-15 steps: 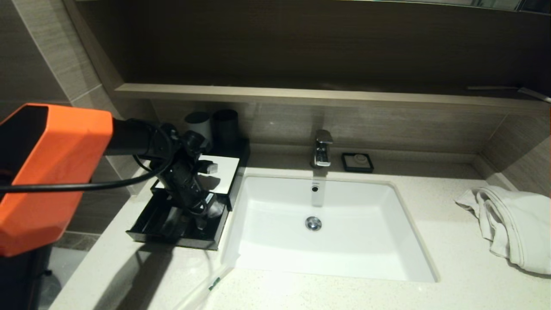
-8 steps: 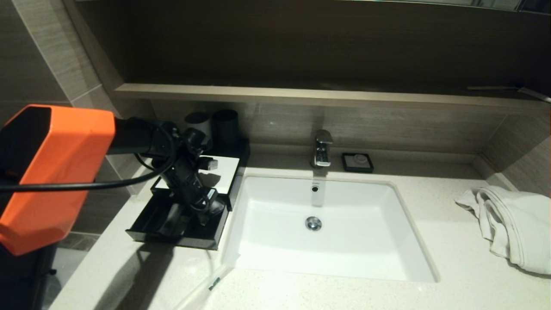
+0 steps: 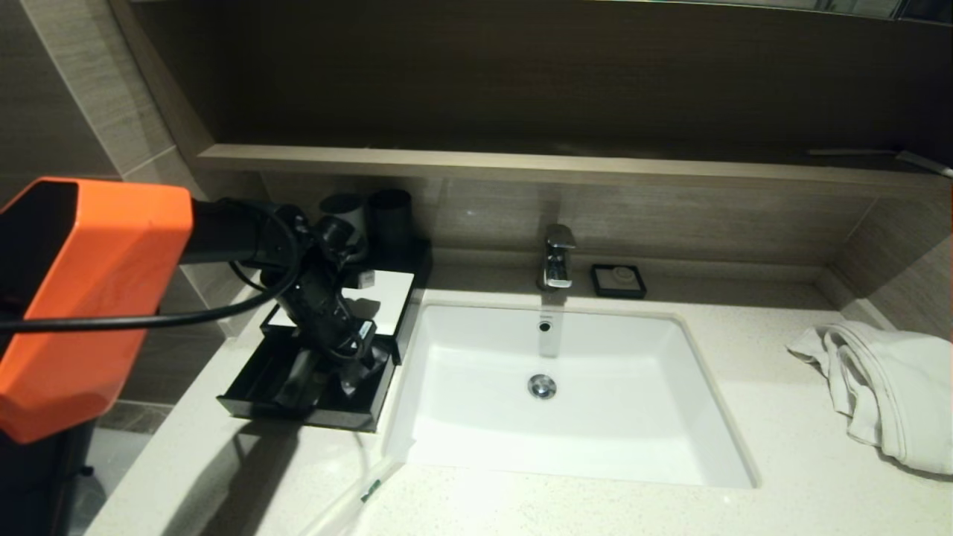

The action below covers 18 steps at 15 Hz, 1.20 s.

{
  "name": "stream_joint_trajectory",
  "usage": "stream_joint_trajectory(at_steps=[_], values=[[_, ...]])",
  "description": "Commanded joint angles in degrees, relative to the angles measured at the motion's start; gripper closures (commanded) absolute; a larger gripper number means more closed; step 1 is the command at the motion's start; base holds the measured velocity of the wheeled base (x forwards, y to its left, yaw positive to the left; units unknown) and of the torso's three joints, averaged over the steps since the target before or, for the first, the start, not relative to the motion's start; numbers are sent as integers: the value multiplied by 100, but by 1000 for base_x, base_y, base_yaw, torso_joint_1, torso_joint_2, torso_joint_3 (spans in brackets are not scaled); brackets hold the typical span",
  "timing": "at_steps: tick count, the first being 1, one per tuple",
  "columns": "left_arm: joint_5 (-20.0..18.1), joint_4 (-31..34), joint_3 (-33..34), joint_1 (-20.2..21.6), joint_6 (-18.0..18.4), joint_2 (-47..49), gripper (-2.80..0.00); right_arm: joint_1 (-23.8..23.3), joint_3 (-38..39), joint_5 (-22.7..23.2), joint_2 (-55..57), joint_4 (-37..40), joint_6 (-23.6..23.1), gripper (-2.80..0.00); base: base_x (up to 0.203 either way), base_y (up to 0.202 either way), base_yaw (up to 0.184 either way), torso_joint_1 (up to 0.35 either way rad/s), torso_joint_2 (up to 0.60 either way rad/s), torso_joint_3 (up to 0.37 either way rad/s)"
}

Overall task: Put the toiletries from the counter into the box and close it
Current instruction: Place the bathroom toiletry into the drawer

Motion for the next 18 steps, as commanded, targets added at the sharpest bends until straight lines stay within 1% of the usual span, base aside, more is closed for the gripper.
stream_joint_trajectory(at_steps=[1,11,12,15,17,18], values=[[-5,29,-7,1,-13,-70,-280,0,0,1,0,-1,-1,0,0,0,0,0,0,0],[-13,152,54,1,-195,-618,-280,0,0,1,0,-1,-1,0,0,0,0,0,0,0],[-10,152,54,1,-251,-646,0,-4,0,1,0,-1,-1,0,0,0,0,0,0,0],[-5,217,62,1,-277,-696,0,0,0,1,0,-1,-1,0,0,0,0,0,0,0],[-13,548,62,1,-260,-686,0,0,0,10,0,-1,-1,0,0,0,0,0,0,0],[-13,575,82,1,-260,-676,0,0,0,1,0,-1,-1,0,0,0,0,0,0,0]])
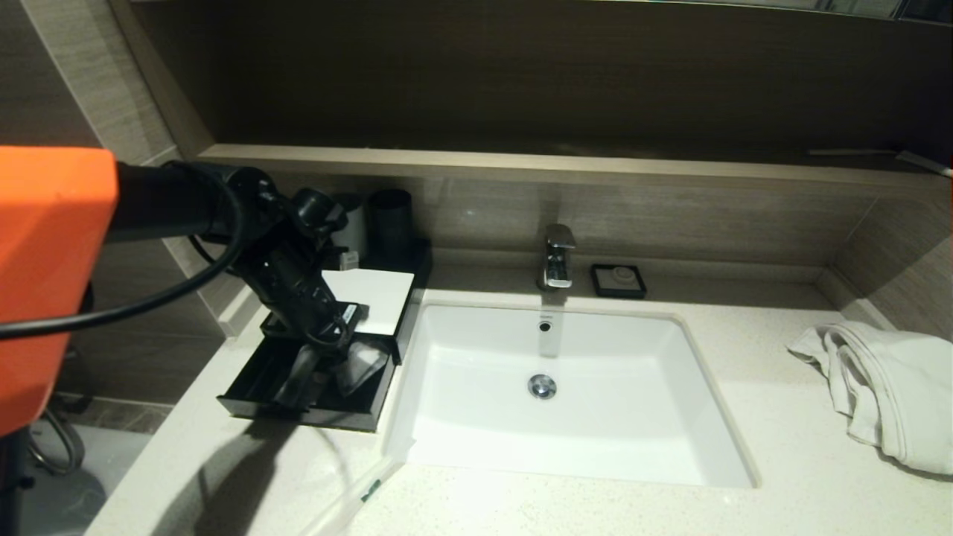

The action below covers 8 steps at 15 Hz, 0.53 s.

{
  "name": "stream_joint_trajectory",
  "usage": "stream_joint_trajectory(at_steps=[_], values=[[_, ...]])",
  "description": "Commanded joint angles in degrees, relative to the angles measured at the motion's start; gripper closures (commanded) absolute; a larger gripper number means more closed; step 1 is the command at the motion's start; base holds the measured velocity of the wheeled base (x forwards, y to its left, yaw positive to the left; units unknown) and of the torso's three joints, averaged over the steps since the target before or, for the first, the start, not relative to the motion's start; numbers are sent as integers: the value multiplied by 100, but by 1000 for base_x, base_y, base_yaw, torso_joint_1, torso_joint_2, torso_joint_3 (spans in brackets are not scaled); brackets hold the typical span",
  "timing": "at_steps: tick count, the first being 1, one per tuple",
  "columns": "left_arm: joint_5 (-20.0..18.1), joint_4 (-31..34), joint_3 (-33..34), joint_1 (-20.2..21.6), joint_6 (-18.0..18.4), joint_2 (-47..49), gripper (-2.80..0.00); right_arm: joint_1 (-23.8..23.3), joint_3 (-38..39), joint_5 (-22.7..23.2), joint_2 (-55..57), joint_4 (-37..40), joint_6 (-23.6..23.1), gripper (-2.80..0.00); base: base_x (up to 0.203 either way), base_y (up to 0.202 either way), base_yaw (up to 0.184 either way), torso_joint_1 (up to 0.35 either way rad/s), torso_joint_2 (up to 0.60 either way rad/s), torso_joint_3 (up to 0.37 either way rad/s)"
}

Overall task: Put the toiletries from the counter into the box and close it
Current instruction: Place the bathroom toiletry into the drawer

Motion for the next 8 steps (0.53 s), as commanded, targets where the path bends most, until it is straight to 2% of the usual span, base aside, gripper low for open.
stream_joint_trajectory(at_steps=[1,8], values=[[-1,43,72,-3,0,13,0,-1,0,-1,0,-1,-1,0,0,0,0,0,0,0],[7,78,256,-12,43,154,0,0,0,-1,0,-1,-1,0,0,0,0,0,0,0]])
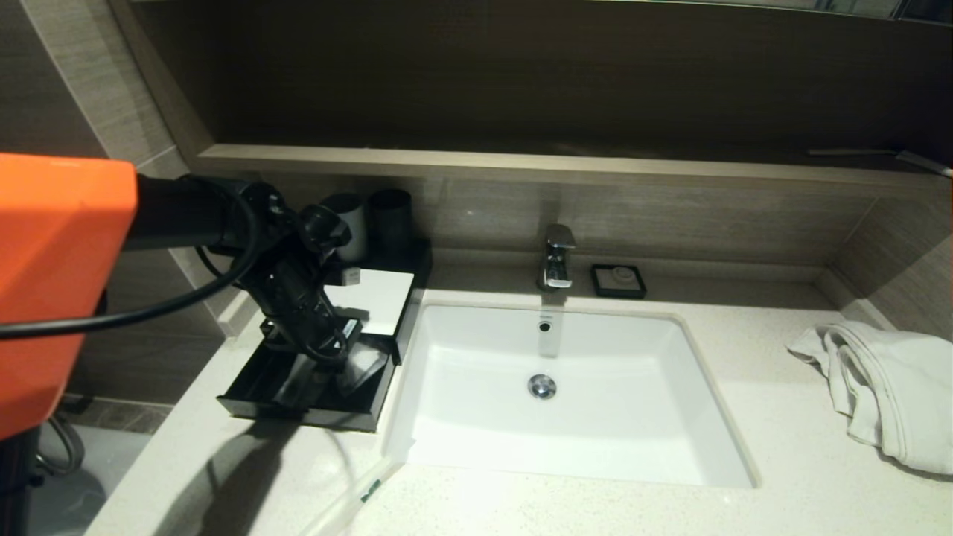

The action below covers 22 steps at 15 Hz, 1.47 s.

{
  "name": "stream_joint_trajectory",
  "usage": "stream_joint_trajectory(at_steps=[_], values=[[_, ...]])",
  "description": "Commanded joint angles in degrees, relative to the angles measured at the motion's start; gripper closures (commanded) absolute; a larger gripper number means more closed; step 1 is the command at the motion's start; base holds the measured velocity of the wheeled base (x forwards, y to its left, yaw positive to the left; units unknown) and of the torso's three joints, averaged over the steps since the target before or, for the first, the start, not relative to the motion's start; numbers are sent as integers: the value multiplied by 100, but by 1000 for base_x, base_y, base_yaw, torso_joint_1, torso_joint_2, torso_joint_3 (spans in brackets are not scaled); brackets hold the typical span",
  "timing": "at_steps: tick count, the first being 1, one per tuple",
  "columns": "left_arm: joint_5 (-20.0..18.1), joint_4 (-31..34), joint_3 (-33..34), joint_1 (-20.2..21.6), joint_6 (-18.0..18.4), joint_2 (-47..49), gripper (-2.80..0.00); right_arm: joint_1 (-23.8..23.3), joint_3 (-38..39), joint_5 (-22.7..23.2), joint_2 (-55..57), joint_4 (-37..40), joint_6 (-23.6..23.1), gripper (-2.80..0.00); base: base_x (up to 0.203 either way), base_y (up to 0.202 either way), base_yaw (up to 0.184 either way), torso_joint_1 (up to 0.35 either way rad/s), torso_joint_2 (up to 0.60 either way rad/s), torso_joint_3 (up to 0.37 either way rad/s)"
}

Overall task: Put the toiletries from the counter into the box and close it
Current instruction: Place the bathroom toiletry into the drawer

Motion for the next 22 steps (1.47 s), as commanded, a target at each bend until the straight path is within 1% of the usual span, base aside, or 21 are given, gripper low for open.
stream_joint_trajectory(at_steps=[1,4,6,10,17,19,22], values=[[2,35,67,-1,9,57,0,0,0,1,0,-1,-2,0,0,0,0,0,0,0],[22,35,75,-1,9,166,0,0,0,1,0,-1,-2,0,0,0,0,0,0,0],[157,29,75,-38,-6,274,0,0,0,1,0,-1,-2,0,0,0,0,0,0,0],[160,-41,17,-44,-17,356,0,0,0,1,0,-1,-2,0,0,0,0,0,0,0],[151,-76,-402,-44,-52,558,0,0,0,3,0,-1,-2,0,0,0,0,0,0,0],[159,-209,-426,-43,-51,576,0,-7,0,1,0,-1,-2,0,0,0,0,0,0,0],[301,-414,-453,-42,-52,617,0,0,0,1,0,-1,-2,0,0,0,0,0,0,0]])
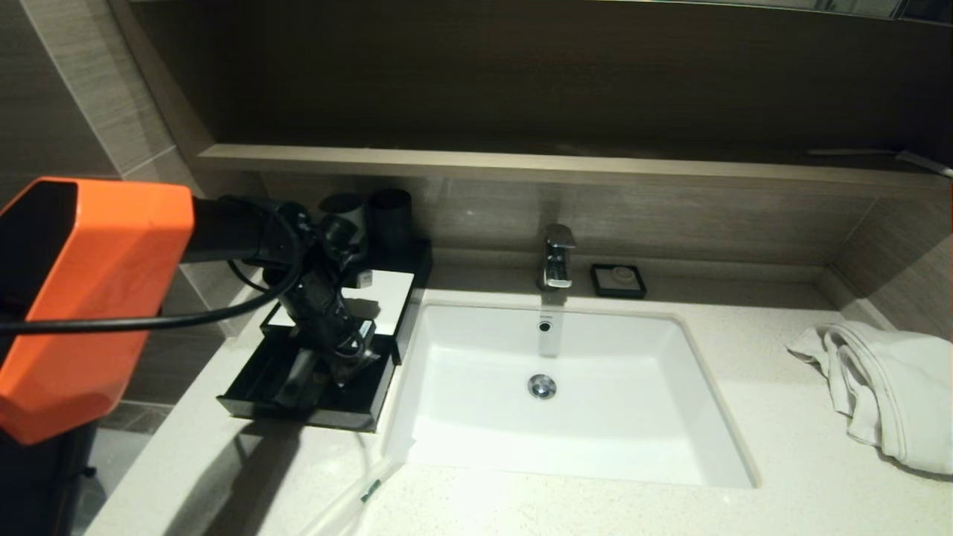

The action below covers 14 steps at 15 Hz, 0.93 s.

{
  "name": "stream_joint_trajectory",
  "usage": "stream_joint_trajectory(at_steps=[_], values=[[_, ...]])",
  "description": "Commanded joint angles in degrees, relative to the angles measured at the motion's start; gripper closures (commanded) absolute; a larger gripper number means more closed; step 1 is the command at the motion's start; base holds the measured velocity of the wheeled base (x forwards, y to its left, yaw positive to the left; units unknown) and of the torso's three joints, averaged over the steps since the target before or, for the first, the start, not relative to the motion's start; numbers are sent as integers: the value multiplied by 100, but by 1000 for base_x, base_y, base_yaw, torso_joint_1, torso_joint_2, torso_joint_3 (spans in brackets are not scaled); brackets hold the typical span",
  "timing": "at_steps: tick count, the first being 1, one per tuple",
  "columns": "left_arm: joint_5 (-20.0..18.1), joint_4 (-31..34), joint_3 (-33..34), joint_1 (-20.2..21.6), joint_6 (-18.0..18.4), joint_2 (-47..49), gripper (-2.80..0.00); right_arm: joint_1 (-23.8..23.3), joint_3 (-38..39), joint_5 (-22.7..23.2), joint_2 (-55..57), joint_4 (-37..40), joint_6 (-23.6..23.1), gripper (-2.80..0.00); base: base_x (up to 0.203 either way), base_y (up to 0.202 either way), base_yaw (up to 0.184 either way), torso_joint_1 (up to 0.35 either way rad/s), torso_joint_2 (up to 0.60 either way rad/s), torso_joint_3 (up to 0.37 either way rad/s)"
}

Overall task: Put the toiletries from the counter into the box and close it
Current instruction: Place the bathroom toiletry into the drawer

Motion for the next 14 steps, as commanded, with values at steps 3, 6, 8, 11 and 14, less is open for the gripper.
stream_joint_trajectory(at_steps=[3,6,8,11,14], values=[[122,-45,-228,-5,-48,83,0,0,0,4,0,-1,-1,0,0,0,0,0,0,0],[131,-250,-263,-5,-212,83,0,0,0,4,0,-1,-1,0,0,0,0,0,0,0],[131,-275,-262,-14,-281,49,0,0,0,8,0,-1,-1,0,0,0,0,0,0,0],[131,-206,-201,-32,-335,-224,0,0,0,4,0,-1,-1,0,0,0,0,0,0,0],[161,-108,-62,-40,-495,-743,0,0,0,4,0,-1,-1,0,0,0,0,0,0,0]])
